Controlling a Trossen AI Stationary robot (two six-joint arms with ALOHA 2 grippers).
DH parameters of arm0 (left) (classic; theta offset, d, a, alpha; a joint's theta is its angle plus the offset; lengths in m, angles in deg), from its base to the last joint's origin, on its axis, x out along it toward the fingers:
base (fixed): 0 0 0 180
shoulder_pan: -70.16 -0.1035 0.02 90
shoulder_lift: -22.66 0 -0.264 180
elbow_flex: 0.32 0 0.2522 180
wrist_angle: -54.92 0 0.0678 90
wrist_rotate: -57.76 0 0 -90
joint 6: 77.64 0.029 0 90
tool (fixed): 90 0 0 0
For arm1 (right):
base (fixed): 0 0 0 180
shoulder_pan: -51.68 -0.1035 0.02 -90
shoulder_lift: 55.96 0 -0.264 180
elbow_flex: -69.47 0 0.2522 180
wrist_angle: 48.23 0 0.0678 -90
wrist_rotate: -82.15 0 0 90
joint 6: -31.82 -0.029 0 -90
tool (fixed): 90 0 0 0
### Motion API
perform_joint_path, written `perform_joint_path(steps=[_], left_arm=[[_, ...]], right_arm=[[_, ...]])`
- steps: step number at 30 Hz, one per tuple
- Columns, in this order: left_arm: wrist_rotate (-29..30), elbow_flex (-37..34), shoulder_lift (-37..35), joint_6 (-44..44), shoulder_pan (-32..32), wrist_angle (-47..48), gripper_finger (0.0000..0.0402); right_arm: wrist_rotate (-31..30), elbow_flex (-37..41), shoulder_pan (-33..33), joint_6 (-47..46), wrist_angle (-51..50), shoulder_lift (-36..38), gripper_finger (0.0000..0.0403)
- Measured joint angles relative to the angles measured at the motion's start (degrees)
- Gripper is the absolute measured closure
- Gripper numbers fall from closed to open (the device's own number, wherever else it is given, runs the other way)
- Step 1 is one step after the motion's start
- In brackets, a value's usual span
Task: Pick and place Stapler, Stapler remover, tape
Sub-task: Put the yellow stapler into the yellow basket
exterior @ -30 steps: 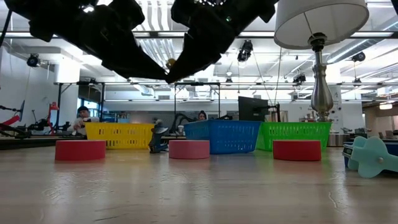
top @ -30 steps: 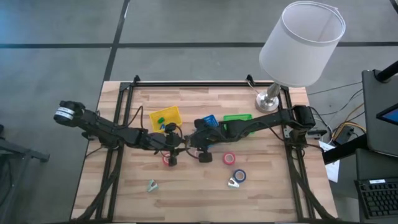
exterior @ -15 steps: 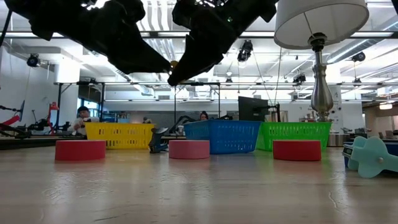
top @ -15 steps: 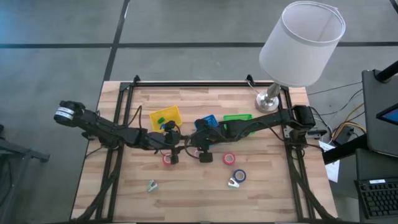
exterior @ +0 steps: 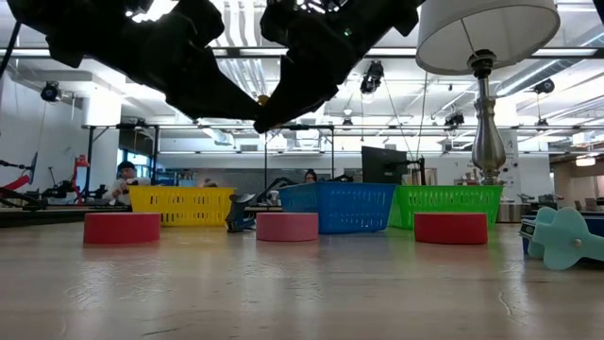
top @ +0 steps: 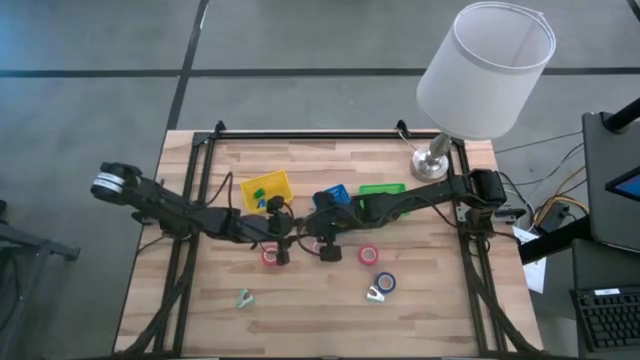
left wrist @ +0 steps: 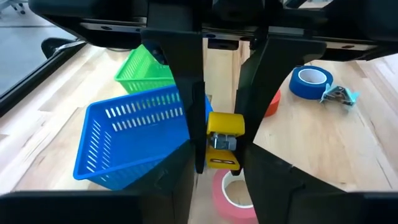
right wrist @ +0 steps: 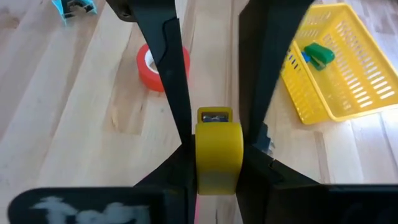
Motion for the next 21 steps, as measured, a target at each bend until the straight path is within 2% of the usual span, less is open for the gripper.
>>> perform_joint_path(steps=[5,8,16,21], left_arm=[[1.77,0.0,0.34,0.17,0.02,-0.3,0.0328],[1.73,0.0,0.38,0.17,0.02,-0.24,0.0346],[2.93,-0.04,0.51,0.23,0.0,0.33,0.0323],[9.62,-0.07,0.49,1.58,-0.07,0.65,0.0329]], right_arm=[[-0.25,0.56,0.09,-1.29,0.57,0.0,0.0308],[-0.61,1.3,0.07,-1.16,1.21,0.01,0.0297],[-1.44,2.47,0.04,-0.09,-1.51,0.22,0.0279],[-5.1,2.49,-0.14,-1.22,-9.56,0.92,0.0271]])
